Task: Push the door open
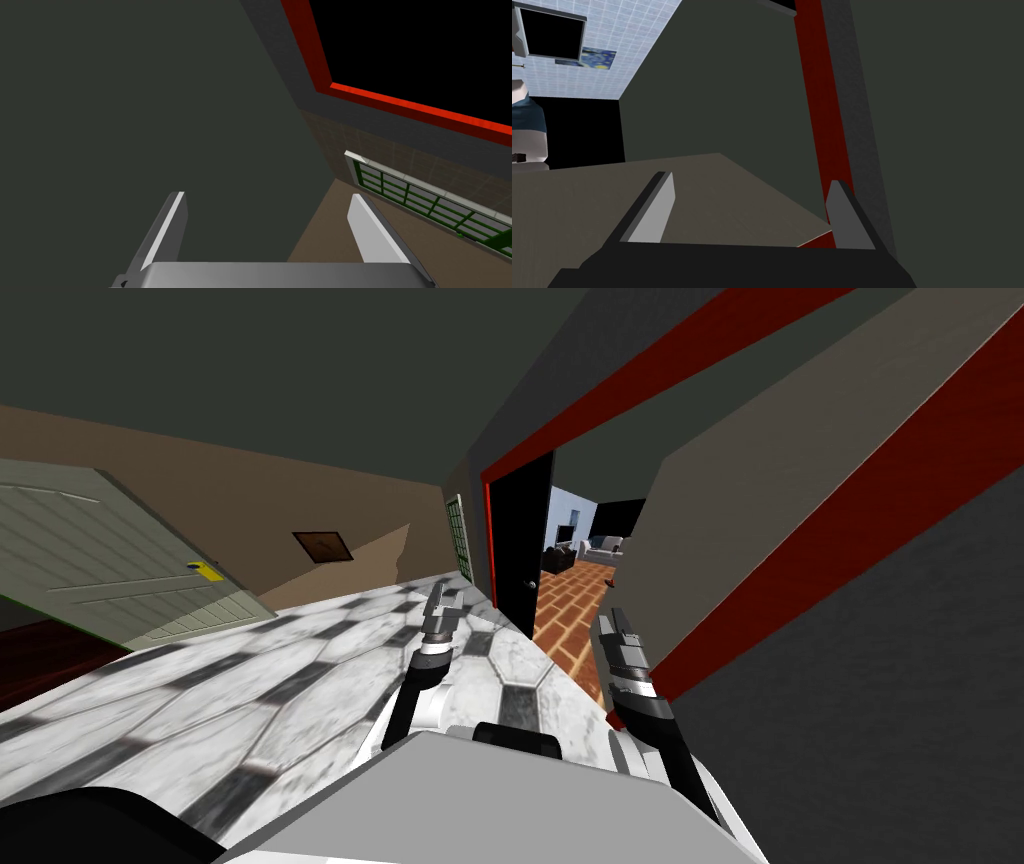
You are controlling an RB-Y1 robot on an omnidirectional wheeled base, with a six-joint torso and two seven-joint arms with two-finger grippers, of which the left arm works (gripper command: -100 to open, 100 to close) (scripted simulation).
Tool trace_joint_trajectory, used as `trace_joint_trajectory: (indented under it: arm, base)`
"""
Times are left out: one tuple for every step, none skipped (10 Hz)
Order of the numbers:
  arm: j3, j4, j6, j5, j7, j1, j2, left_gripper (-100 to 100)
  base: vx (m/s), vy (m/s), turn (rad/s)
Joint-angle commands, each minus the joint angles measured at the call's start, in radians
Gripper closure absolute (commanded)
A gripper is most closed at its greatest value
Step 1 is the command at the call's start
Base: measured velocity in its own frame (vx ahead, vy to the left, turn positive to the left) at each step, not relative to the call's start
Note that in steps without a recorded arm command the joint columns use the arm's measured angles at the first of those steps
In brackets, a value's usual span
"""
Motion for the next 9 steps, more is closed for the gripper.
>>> trace_joint_trajectory:
  arm:
    - [-0.005,0.028,-0.008,-0.001,0.003,-0.008,0.008,-100]
    - [-0.008,0.045,-0.011,-0.002,0.003,-0.015,0.013,-100]
    - [-0.011,0.063,-0.014,-0.004,0.004,-0.022,0.017,-100]
    - [-0.015,0.082,-0.017,-0.005,0.005,-0.029,0.021,-100]
    - [-0.019,0.104,-0.021,-0.007,0.006,-0.038,0.025,-100]
    - [-0.023,0.126,-0.025,-0.008,0.007,-0.047,0.029,-100]
    - [-0.027,0.148,-0.029,-0.01,0.008,-0.055,0.033,-100]
    - [-0.031,0.17,-0.033,-0.011,0.008,-0.064,0.037,-100]
    - [-0.035,0.193,-0.037,-0.013,0.009,-0.073,0.041,-100]
  base:
    - [0.108,0.014,-0.018]
    - [0.09,0.01,-0.016]
    - [0.079,0.02,-0.019]
    - [0.093,0.01,-0.022]
    - [0.089,0.012,-0.02]
    - [0.088,0.012,-0.021]
    - [0.096,0.011,-0.023]
    - [0.115,0.029,-0.02]
    - [0.11,0.034,-0.024]
